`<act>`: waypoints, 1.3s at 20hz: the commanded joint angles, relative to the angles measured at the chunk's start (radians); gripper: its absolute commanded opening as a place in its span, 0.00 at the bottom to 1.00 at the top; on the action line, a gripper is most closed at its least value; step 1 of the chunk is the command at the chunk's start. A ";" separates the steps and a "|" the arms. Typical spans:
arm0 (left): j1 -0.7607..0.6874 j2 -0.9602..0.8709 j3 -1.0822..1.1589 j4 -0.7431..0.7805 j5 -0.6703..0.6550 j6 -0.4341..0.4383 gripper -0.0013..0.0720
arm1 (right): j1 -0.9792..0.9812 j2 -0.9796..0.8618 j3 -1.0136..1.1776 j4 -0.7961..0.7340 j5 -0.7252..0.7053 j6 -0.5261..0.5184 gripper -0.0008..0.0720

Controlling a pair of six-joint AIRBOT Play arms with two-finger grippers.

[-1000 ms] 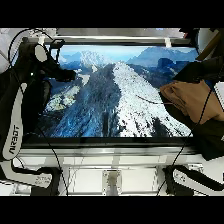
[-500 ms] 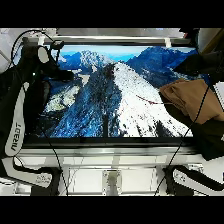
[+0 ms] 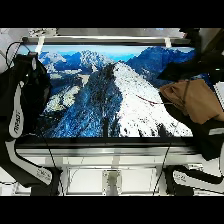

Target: Fold the clothes and pants, and hang the long-sleeved shirts on hangers.

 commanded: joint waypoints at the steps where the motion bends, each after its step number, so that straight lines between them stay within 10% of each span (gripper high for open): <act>1: 0.061 -0.087 0.000 0.022 0.035 -0.018 0.96 | 0.106 -0.086 -0.020 -0.013 -0.055 -0.002 0.03; 11: 0.072 -0.174 0.000 0.034 0.038 0.045 0.94 | 0.174 -0.159 -0.020 -0.050 -0.105 -0.002 0.03; 14: 0.079 -0.171 0.001 0.034 0.027 0.051 0.07 | 0.174 -0.159 -0.020 -0.071 -0.105 -0.002 0.03; 26: -0.346 0.143 0.006 -0.260 -0.003 0.137 0.05 | 0.009 -0.156 -0.019 -0.261 0.057 -0.002 0.06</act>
